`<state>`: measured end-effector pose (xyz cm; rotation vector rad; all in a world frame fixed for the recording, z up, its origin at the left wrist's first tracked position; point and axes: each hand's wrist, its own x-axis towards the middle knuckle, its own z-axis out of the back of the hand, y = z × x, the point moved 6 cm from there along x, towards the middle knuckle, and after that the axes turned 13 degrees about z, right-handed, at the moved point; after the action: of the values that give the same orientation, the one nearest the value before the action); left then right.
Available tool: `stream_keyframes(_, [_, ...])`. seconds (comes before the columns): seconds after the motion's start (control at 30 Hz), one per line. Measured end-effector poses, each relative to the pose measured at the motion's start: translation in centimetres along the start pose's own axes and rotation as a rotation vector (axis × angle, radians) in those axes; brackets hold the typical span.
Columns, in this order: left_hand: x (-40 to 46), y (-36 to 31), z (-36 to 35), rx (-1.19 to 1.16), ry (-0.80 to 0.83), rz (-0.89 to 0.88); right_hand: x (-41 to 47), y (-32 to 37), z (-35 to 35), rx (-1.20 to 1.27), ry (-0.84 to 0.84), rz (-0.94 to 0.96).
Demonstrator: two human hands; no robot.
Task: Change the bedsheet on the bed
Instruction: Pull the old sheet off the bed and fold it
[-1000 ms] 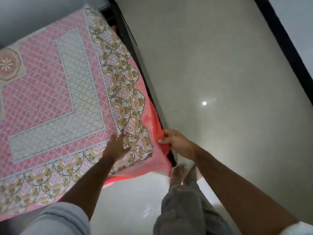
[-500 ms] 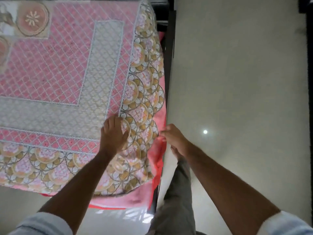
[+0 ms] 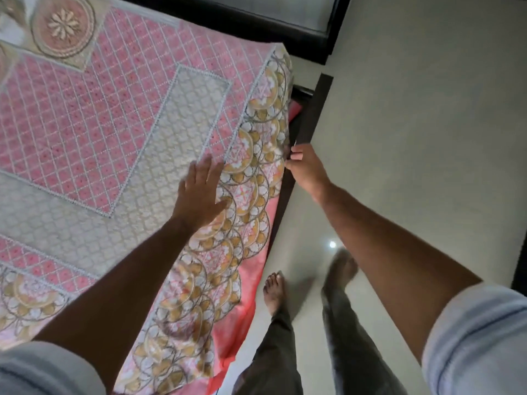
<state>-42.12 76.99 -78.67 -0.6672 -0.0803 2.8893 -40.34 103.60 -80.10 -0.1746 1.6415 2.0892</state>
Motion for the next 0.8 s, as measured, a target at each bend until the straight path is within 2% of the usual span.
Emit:
stream_keyframes(0.13, [3.0,-2.0,1.6,-0.036,0.008,0.067,6.1,1.6,0.5,-0.026,0.022,-0.023])
stream_keyframes(0.3, [4.9,-3.8,1.7,-0.08,0.021,0.199,13.9,1.4,-2.1,0.056,0.083,-0.159])
stream_keyframes(0.4, [4.9,-4.4,1.3,-0.065,0.025,0.261,16.1,0.7,-2.1,-0.108,0.088,-0.275])
stream_keyframes(0.47, [4.9,-4.5,1.4,-0.052,0.034,0.274,16.9,1.0,-1.3,-0.164,0.117,-0.223])
stream_keyframes(0.53, [5.1,-4.6,1.7,-0.065,0.069,0.292,17.4,1.6,-0.3,-0.167,0.235,-0.109])
stream_keyframes(0.6, [5.2,-4.8,2.0,-0.086,0.104,0.313,16.9,2.6,1.4,0.066,0.239,-0.09])
stream_keyframes(0.63, [5.3,-5.0,2.3,-0.099,0.116,0.322,16.3,2.9,2.7,0.248,0.166,-0.115])
stream_keyframes(0.67, [5.4,-5.1,2.4,-0.114,0.124,0.326,16.1,3.0,4.0,0.282,0.129,-0.077])
stream_keyframes(0.7, [5.5,-5.2,2.6,-0.127,0.131,0.33,15.7,3.1,4.9,0.275,0.109,-0.058])
stream_keyframes(0.73, [5.6,-5.4,2.6,-0.144,0.139,0.336,15.8,3.0,5.5,0.168,0.103,-0.049])
stream_keyframes(0.8, [6.0,-5.6,2.4,-0.165,0.152,0.348,16.5,3.1,4.9,0.002,0.181,-0.002])
